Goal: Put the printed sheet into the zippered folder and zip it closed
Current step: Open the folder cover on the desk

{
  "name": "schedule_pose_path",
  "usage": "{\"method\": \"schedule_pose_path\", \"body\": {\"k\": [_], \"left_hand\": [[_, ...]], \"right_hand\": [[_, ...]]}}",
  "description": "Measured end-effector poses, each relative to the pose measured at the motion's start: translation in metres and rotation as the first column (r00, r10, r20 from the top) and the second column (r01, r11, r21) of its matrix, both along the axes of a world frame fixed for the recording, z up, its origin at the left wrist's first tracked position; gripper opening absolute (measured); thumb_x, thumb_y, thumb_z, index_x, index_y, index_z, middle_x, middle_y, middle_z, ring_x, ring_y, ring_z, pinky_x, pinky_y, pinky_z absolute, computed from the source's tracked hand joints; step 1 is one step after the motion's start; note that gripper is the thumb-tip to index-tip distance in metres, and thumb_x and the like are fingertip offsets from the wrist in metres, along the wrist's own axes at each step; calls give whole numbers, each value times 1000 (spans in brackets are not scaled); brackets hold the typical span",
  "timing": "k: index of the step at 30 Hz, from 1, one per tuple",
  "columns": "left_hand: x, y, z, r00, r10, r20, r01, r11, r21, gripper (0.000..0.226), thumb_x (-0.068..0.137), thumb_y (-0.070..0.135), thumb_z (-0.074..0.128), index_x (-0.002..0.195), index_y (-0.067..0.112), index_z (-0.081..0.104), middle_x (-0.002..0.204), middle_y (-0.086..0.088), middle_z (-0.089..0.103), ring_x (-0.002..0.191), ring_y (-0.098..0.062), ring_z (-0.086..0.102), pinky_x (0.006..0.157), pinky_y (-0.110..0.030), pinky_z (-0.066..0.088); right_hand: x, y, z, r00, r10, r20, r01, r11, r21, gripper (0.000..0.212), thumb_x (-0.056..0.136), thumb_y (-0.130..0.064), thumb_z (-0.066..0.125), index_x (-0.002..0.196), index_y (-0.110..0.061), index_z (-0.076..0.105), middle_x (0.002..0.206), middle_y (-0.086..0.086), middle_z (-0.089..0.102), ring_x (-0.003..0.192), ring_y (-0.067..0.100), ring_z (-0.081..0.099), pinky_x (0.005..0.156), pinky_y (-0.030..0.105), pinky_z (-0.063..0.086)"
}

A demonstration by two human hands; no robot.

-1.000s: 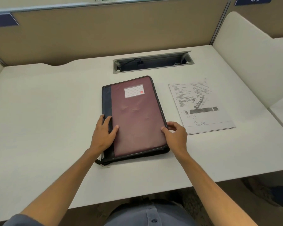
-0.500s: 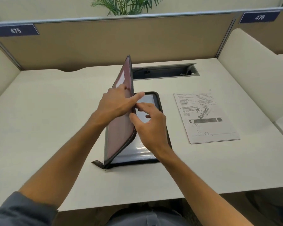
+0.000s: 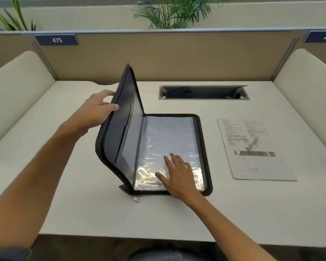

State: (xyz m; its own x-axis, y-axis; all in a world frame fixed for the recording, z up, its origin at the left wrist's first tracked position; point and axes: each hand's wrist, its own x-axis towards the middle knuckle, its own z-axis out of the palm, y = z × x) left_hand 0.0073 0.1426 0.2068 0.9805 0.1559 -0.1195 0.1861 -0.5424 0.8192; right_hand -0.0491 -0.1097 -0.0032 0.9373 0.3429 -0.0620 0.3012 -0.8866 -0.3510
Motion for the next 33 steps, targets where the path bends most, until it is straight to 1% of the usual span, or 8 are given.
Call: {"method": "schedule_pose_path", "body": {"k": [3, 5, 8, 13, 16, 23, 29, 33], "left_hand": [[-3, 31, -6, 998, 53, 22, -53, 998, -24, 37, 95, 18, 56, 131, 28, 52, 104, -2, 71, 89, -22, 70, 73, -37, 57], [-5, 51, -13, 995, 79, 54, -79, 997, -13, 37, 94, 15, 58, 129, 26, 55, 100, 0, 73, 85, -20, 71, 73, -37, 57], [-7, 80, -28, 990, 108, 86, -109, 994, 14, 37, 93, 12, 58, 127, 27, 57, 94, 5, 73, 75, -9, 72, 67, -31, 56], [-11, 119, -58, 985, 159, 69, -169, 965, 200, 48, 92, 14, 57, 137, 27, 48, 109, -5, 66, 96, -26, 65, 84, -42, 54], [-12, 131, -75, 983, 173, 56, -182, 932, 313, 48, 91, 13, 57, 136, 27, 50, 113, -9, 66, 102, -31, 62, 92, -45, 51], [-11, 138, -120, 975, 219, 36, -214, 886, 412, 46, 83, 2, 59, 127, 15, 58, 111, -15, 66, 90, -34, 62, 87, -38, 45], [-13, 134, -158, 976, 216, 17, -203, 887, 415, 45, 80, 2, 57, 124, 12, 60, 106, -17, 68, 92, -37, 64, 85, -37, 43], [-15, 130, -176, 979, 202, -17, -173, 874, 454, 45, 78, 8, 53, 122, 9, 60, 113, -20, 65, 103, -41, 60, 93, -43, 43]], "right_hand": [[-2, -8, -24, 999, 27, -42, -29, 999, -44, 75, 94, -68, 22, 154, -26, 12, 164, 1, 4, 150, 21, 0, 120, 45, 5], [-4, -10, -32, 999, 33, -6, -33, 998, -46, 76, 93, -70, 20, 155, -27, 10, 164, 0, 3, 151, 20, -2, 120, 44, 3], [-6, -11, -37, 999, 21, 29, -21, 1000, -19, 75, 93, -70, 21, 155, -29, 11, 164, -3, 3, 151, 17, -2, 121, 42, 2], [-5, -14, -42, 999, 27, 47, -26, 999, -19, 75, 92, -73, 18, 154, -31, 10, 163, -6, 2, 150, 13, -4, 122, 41, 3], [-3, -17, -44, 998, 30, 59, -29, 999, -20, 75, 91, -73, 17, 154, -32, 11, 163, -7, 3, 150, 12, -3, 122, 40, 4], [-4, -35, -47, 996, 29, 79, -26, 999, -47, 75, 91, -75, 16, 154, -34, 10, 163, -9, 2, 150, 11, -3, 120, 37, 2], [-6, -50, -46, 996, 19, 85, -16, 999, -33, 74, 91, -74, 18, 153, -34, 12, 163, -9, 5, 150, 12, 0, 119, 35, 0], [-6, -56, -45, 997, 16, 77, -14, 999, -29, 74, 91, -74, 17, 153, -34, 11, 163, -9, 4, 150, 12, 0, 119, 36, 0]]}}
